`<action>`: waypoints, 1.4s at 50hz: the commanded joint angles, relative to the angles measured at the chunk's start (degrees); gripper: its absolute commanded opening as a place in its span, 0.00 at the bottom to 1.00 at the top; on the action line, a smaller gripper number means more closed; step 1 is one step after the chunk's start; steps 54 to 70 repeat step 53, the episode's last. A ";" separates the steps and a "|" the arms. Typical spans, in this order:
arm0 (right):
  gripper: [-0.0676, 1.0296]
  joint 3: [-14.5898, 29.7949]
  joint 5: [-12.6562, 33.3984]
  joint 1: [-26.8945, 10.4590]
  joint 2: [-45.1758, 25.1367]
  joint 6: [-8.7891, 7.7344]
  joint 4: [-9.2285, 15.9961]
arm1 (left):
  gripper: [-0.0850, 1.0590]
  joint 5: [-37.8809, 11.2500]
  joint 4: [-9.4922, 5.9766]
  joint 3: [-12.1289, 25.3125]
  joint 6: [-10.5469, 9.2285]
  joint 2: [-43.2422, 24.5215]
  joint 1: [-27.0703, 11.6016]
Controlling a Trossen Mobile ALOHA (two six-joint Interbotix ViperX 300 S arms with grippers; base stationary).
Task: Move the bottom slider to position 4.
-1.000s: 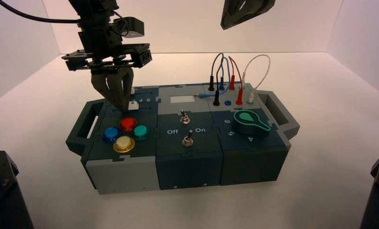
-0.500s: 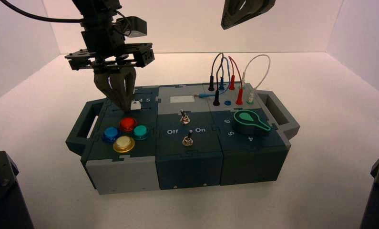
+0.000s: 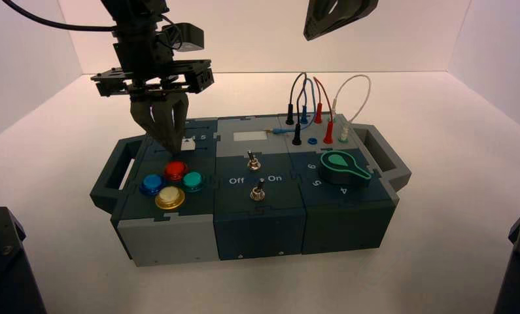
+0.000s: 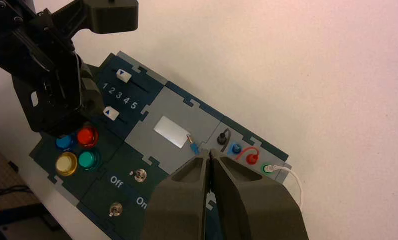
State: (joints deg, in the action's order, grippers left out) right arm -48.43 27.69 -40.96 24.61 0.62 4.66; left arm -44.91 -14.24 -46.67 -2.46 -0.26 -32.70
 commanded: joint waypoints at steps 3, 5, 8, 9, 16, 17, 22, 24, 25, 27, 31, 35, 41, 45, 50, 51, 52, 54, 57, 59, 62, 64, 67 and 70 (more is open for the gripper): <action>0.04 1.49 -0.53 0.53 0.35 -0.18 -0.09 | 0.05 0.09 -0.18 1.23 0.26 0.26 -0.26; 0.04 1.49 -0.53 0.70 0.35 -0.18 0.00 | 0.05 0.09 -0.09 1.23 0.44 0.18 -0.44; 0.04 1.49 -0.62 0.70 0.26 -0.09 -0.09 | 0.05 0.09 -0.18 1.23 0.44 0.18 -0.44; 0.04 1.49 -0.62 0.70 0.26 -0.09 -0.09 | 0.05 0.09 -0.09 1.23 0.44 0.18 -0.44; 0.04 1.49 -0.62 0.79 0.26 -0.18 -0.18 | 0.05 0.09 0.09 1.05 0.44 -0.18 -0.44; 0.04 1.49 -0.62 0.79 0.35 -0.18 -0.18 | 0.05 0.09 0.00 0.97 0.44 -0.09 -0.44; 0.04 1.32 -0.62 0.79 0.26 -0.09 -0.44 | 0.05 0.09 0.35 0.70 0.44 0.00 -0.44; 0.04 1.32 -0.53 0.88 0.35 -0.09 -0.62 | 0.05 0.09 0.70 0.53 0.53 0.18 -0.44; 0.04 1.23 -0.53 0.88 0.26 -0.18 -0.79 | 0.05 0.09 0.88 0.35 0.53 0.26 -0.44; 0.04 1.05 -0.53 0.88 0.26 -0.09 -1.14 | 0.05 0.09 1.23 -0.09 0.53 0.88 -0.44; 0.04 0.53 -0.53 0.88 0.35 -0.09 -1.58 | 0.05 0.09 1.76 -1.14 0.53 2.72 -0.44; 0.04 0.09 -0.62 1.05 0.35 -0.09 -2.37 | 0.05 -0.26 2.55 -2.02 0.53 4.83 -0.44; 0.04 -0.26 -1.23 1.93 0.26 0.09 -2.81 | 0.05 -2.29 5.10 -2.20 0.53 8.17 -0.09; 0.04 0.09 -1.41 2.64 0.26 0.09 -2.72 | 0.05 -2.90 6.06 -2.20 0.53 10.28 0.00; 0.04 0.00 -2.37 2.90 0.09 0.09 -2.72 | 0.05 -3.69 6.15 -2.02 0.53 11.78 0.09; 0.04 0.00 -2.37 2.90 0.09 0.09 -2.81 | 0.05 -3.78 6.24 -2.02 0.53 11.87 0.09; 0.04 0.00 -2.55 2.90 0.09 0.09 -2.81 | 0.05 -3.87 6.42 -1.93 0.62 12.04 0.09; 0.04 0.09 -2.72 2.90 -0.09 0.09 -2.90 | 0.05 -3.87 6.50 -1.93 0.79 12.22 0.09; 0.04 0.09 -2.72 2.90 -0.09 0.09 -2.90 | 0.05 -3.87 6.50 -1.93 0.79 12.22 0.09; 0.04 0.09 -2.72 2.90 -0.09 0.09 -2.90 | 0.05 -3.87 6.50 -1.93 0.79 12.22 0.09; 0.04 0.09 -2.72 2.90 -0.09 0.09 -2.90 | 0.05 -3.87 6.50 -1.93 0.79 12.22 0.09; 0.04 0.09 -2.72 2.90 -0.09 0.09 -2.90 | 0.05 -3.87 6.50 -1.93 0.79 12.22 0.09; 0.04 0.09 -2.72 2.90 -0.09 0.09 -2.90 | 0.05 -3.87 6.50 -1.93 0.79 12.22 0.09; 0.04 0.09 -2.72 2.90 -0.09 0.09 -2.90 | 0.05 -3.87 6.50 -1.93 0.79 12.22 0.09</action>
